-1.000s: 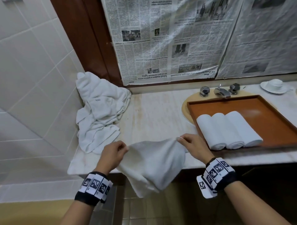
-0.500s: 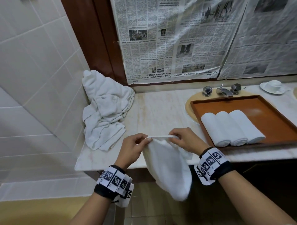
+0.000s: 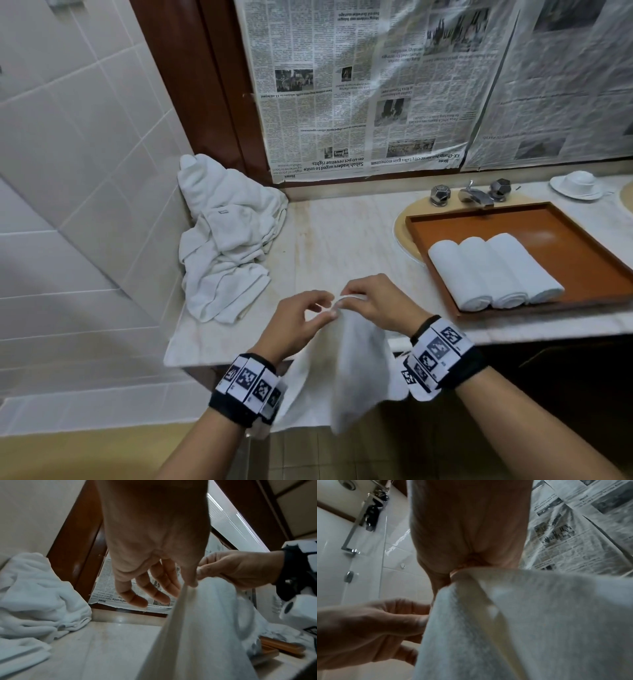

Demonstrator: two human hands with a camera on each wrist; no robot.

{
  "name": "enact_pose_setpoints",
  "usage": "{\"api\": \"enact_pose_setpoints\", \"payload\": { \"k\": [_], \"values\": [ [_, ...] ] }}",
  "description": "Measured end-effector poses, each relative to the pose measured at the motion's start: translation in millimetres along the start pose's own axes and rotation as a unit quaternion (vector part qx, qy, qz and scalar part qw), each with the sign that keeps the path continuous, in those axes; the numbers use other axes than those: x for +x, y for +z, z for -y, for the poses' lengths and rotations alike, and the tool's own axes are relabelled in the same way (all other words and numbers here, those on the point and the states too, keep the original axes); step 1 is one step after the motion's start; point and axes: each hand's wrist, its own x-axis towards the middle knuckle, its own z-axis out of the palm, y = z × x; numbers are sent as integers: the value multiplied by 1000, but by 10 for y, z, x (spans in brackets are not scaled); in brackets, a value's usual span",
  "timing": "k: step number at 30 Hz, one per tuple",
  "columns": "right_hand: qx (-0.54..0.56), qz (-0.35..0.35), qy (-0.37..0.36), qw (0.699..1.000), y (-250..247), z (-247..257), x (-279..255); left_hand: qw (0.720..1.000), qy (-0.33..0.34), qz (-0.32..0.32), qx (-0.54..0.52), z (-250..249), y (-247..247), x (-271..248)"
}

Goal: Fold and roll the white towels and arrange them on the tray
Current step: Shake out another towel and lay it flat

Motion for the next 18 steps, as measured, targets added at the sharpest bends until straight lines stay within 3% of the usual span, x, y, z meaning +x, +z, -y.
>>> {"api": "enact_pose_setpoints", "payload": {
  "k": [7,15,18],
  "values": [
    [-9,7,49,999,-121,-175,-98,998,-19,-52,-22,29,-119,-2],
    [21,-101,105,989,-165,-502,-301,994,-95,-57,18,304,-181,-97],
    [29,-118,94,988,-143,-381,-235,996,-80,-22,8,249,-77,-83]
  ]
}}
